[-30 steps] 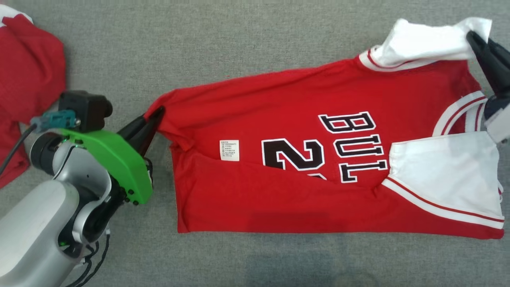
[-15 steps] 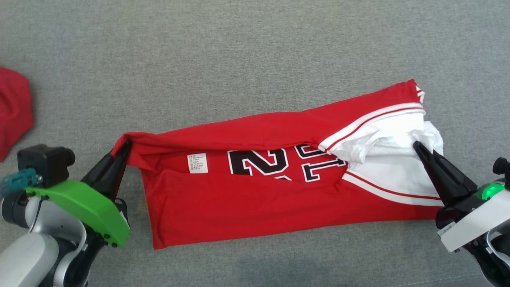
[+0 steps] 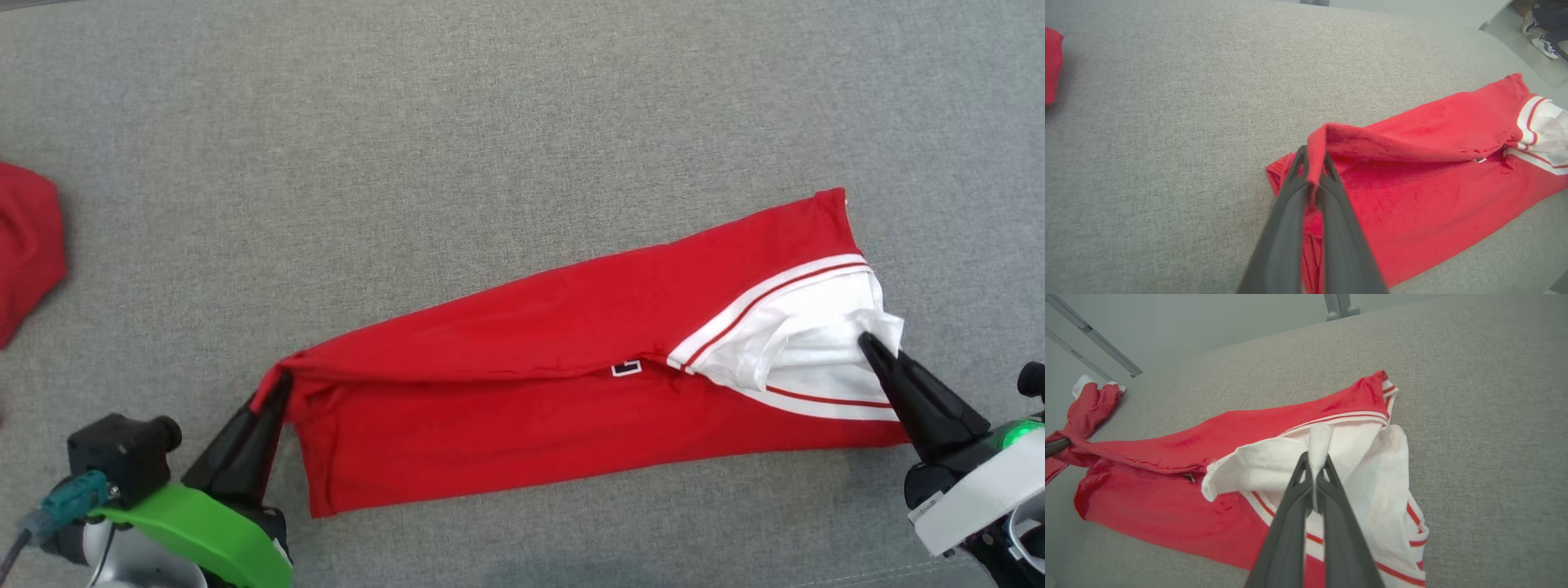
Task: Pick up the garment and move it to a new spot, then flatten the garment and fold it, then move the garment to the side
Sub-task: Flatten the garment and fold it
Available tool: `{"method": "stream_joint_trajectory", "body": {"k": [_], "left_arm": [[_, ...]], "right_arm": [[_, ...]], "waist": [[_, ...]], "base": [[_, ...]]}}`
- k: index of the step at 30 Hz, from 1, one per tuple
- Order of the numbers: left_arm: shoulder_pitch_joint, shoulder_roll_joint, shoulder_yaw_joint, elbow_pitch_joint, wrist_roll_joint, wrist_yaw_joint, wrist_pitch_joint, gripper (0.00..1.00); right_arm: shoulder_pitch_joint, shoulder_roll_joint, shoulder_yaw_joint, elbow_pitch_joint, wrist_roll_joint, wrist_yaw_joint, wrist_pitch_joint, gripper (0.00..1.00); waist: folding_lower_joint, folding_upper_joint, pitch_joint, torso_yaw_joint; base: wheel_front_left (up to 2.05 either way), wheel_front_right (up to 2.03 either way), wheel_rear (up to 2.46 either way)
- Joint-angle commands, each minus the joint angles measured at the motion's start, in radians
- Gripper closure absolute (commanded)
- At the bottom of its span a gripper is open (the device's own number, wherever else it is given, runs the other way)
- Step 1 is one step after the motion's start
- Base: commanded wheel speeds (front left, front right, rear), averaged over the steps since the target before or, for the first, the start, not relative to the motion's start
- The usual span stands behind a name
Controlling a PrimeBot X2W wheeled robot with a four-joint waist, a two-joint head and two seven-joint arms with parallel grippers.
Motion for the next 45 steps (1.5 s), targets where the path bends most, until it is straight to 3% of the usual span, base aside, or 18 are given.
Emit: {"method": "stream_joint_trajectory", "body": {"k": [1,4,5,6,7,8,11,15,21,23,31,37,38,39,40,45], "left_arm": [[0.018,-0.001,-0.003,0.005,0.009,0.008,-0.005,1.00],[0.038,-0.016,-0.027,0.041,0.020,0.017,-0.012,1.00],[0.041,-0.028,-0.033,0.054,0.018,0.019,-0.013,0.91],[0.046,-0.033,-0.042,0.065,0.021,0.018,-0.008,0.64],[0.050,-0.037,-0.053,0.078,0.022,0.017,0.000,0.18],[0.052,-0.041,-0.064,0.088,0.021,0.019,0.010,0.00],[0.067,-0.044,-0.073,0.109,0.004,0.038,0.038,0.00],[0.092,-0.013,-0.052,0.071,-0.003,0.115,0.063,0.00],[0.129,0.000,0.070,-0.031,0.015,0.268,-0.048,0.00],[0.143,-0.006,0.106,-0.045,0.018,0.294,-0.090,0.00],[0.161,-0.059,0.159,-0.050,0.073,0.292,-0.171,0.00],[0.162,-0.095,0.178,-0.005,0.106,0.263,-0.182,0.00],[0.162,-0.100,0.184,0.007,0.117,0.253,-0.184,0.00],[0.164,-0.107,0.189,0.021,0.127,0.242,-0.186,0.00],[0.169,-0.121,0.197,0.033,0.129,0.234,-0.187,0.00],[0.190,-0.162,0.229,0.083,0.150,0.190,-0.187,0.00]], "right_arm": [[0.012,0.002,0.003,0.007,-0.010,0.000,0.007,1.00],[0.009,0.002,0.006,0.053,-0.047,0.000,0.033,1.00],[0.004,0.006,0.006,0.074,-0.059,0.000,0.045,1.00],[0.002,0.002,0.014,0.090,-0.073,0.000,0.058,0.56],[-0.003,-0.004,0.019,0.100,-0.087,0.000,0.066,0.00],[-0.008,-0.001,0.016,0.111,-0.090,0.000,0.072,0.00],[-0.019,0.010,-0.010,0.103,-0.072,0.000,0.082,0.00],[-0.043,0.007,-0.098,0.084,-0.056,0.000,0.098,0.00],[-0.107,0.000,-0.102,0.142,-0.073,0.000,0.188,0.00],[-0.132,0.007,-0.085,0.175,-0.072,0.000,0.208,0.00],[-0.234,0.024,0.011,0.364,-0.061,0.000,0.279,0.00],[-0.280,0.027,0.102,0.417,0.015,0.002,0.345,0.00],[-0.286,0.020,0.121,0.421,0.026,0.002,0.364,0.13],[-0.293,0.013,0.140,0.424,0.045,0.003,0.384,0.96],[-0.295,0.007,0.153,0.424,0.064,0.003,0.404,1.00],[-0.322,-0.089,0.148,0.378,0.144,0.000,0.489,1.00]], "waist": [[0.0000,0.0026,0.002,0.001],[0.0000,0.0026,0.007,0.005],[0.0000,0.0026,0.007,0.007],[0.0000,0.0026,0.008,0.009],[0.0000,0.0026,0.009,0.010],[0.0000,0.0026,0.009,0.012],[0.0000,0.0026,0.009,0.014],[0.0000,0.0026,0.012,0.008],[0.0000,0.0026,0.012,0.023],[0.0000,0.0026,0.011,0.033],[0.0000,0.0026,-0.001,0.081],[0.0000,0.0026,-0.016,0.100],[0.0000,0.0026,-0.020,0.102],[0.0000,0.0026,-0.026,0.104],[0.0000,0.0026,-0.032,0.105],[0.0000,0.0026,-0.057,0.100]], "base": [[0.00,0.00,0.00],[0.00,0.00,0.00],[0.00,0.00,0.00],[0.00,0.00,0.00],[0.00,0.00,0.00],[0.00,0.00,0.00],[0.00,0.00,0.00],[0.00,0.00,0.00],[0.00,0.00,0.00],[0.00,0.00,0.00],[0.00,0.00,0.00],[0.00,0.00,0.00],[0.00,0.00,0.00],[0.00,0.00,0.00],[0.00,0.00,0.00],[0.00,0.00,0.00]]}}
